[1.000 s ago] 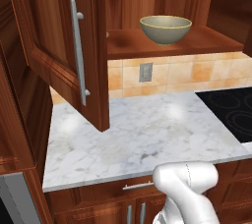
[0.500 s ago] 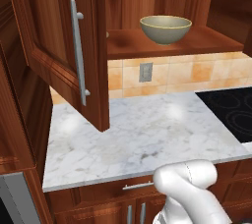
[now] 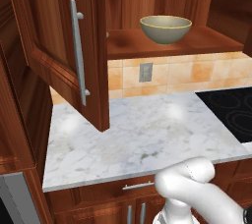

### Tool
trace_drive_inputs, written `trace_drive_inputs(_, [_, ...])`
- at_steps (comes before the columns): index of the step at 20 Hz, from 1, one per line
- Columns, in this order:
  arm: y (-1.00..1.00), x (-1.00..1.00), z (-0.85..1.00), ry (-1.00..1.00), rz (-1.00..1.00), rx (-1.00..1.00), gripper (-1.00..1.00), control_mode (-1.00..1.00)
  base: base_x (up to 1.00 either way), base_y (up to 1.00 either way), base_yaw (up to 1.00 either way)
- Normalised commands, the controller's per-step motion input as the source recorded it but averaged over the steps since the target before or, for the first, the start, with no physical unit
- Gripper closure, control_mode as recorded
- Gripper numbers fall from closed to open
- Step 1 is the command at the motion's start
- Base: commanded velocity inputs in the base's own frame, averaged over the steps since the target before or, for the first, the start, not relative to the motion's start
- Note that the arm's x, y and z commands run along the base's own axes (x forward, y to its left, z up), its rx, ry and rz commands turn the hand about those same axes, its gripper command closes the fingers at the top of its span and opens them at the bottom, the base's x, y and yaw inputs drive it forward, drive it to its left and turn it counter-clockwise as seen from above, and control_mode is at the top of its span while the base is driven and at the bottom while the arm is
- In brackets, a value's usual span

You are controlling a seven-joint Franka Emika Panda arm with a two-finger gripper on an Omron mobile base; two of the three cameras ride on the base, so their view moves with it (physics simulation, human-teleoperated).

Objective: Open the cabinet. Pick the bowls from the counter and place them in the cabinet. Then close the cabinet.

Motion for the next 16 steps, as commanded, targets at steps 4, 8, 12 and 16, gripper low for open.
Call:
trace_drive_inputs(4, [-0.26, 0.0, 0.14, 0.03, 0.03, 0.04, -1.0, -1.0, 0.0, 0.0, 0.0])
trace_drive_inputs(8, [-0.16, 0.03, 0.02, 0.01, 0.01, 0.0, -1.0, -1.0, 0.0, 0.0, 0.0])
trace_drive_inputs(12, [-0.16, 0.07, 0.0, 0.0, 0.0, 0.0, -1.0, -1.0, 0.0, 0.0, 0.0])
trace_drive_inputs(16, [-0.12, 0.19, -0.04, 0.0, 0.0, 0.0, -1.0, -1.0, 0.0, 0.0, 0.0])
